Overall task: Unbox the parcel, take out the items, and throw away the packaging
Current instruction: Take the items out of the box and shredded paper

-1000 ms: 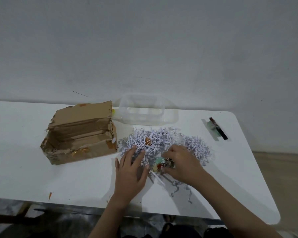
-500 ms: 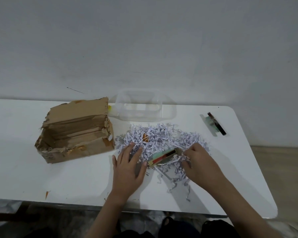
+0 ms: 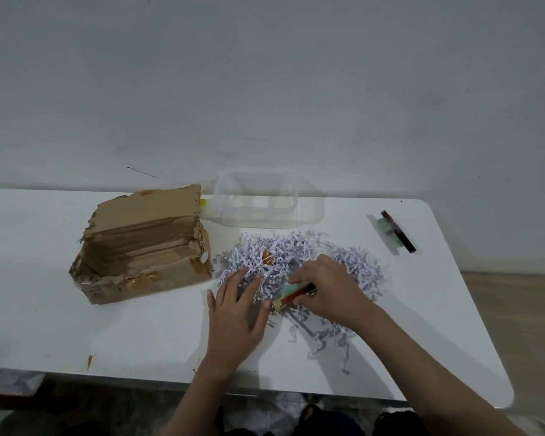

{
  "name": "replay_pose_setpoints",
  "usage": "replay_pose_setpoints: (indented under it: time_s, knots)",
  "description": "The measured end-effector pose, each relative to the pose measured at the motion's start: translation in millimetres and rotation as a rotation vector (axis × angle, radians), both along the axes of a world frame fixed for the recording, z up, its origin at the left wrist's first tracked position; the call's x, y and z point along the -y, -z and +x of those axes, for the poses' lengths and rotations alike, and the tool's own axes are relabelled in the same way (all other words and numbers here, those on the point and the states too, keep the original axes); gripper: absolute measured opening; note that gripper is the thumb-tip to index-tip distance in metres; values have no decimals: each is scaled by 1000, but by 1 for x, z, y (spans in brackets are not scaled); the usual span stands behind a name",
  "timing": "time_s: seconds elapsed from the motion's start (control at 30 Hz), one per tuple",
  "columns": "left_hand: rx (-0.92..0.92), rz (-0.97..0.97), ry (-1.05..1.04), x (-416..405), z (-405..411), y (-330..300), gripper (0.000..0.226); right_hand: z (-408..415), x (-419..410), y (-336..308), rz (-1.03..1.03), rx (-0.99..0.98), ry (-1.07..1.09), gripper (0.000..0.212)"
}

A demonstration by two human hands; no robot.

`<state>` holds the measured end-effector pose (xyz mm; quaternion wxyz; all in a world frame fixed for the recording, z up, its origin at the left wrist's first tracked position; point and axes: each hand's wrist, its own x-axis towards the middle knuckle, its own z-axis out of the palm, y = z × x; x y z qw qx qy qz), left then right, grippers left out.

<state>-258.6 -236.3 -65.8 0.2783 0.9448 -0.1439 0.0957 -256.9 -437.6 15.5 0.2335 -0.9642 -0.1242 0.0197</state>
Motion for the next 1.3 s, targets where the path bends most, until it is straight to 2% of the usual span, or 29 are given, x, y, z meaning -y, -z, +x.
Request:
replay_pose_setpoints:
  time_s: [0.23,0.37,0.5,0.57,0.63,0.7,0.77,0.83,0.93,1.0,1.03,1.23,1.3]
  knots:
    - [-8,-11,1,0,0,0,49,9,5,9,-52,47,-72,21]
    - [-16,-23,2,0,-1,-1,48,7,13,8,289,144,33,14]
    - [-18,-41,12,0,0,-1,48,7,21,-4,821,33,316,19]
    - [-15,-42,17,0,0,0,48,8,25,-10,1060,19,392,16]
    - [-11,-41,19,0,0,0,48,9,30,-16,1218,21,468,13]
    - [-6,-37,17,-1,0,0,47,11,39,-21,1284,52,574,12]
    - [-2,-33,16,-1,-1,0,47,15,55,-25,1240,140,672,11]
    - [5,-32,19,0,-1,-1,47,18,74,-26,1062,249,761,6]
    - [13,-35,20,0,-1,-1,48,22,106,-20,549,352,795,10]
    - [10,-32,21,0,-1,-1,48,27,125,-5,197,328,723,17]
    - [9,-29,23,0,-1,0,48,30,132,4,93,296,687,21]
    - [17,-17,38,-1,-2,0,48,34,140,43,-98,272,594,38]
    - [63,-35,59,-1,-2,-2,49,30,136,44,-113,305,593,37]
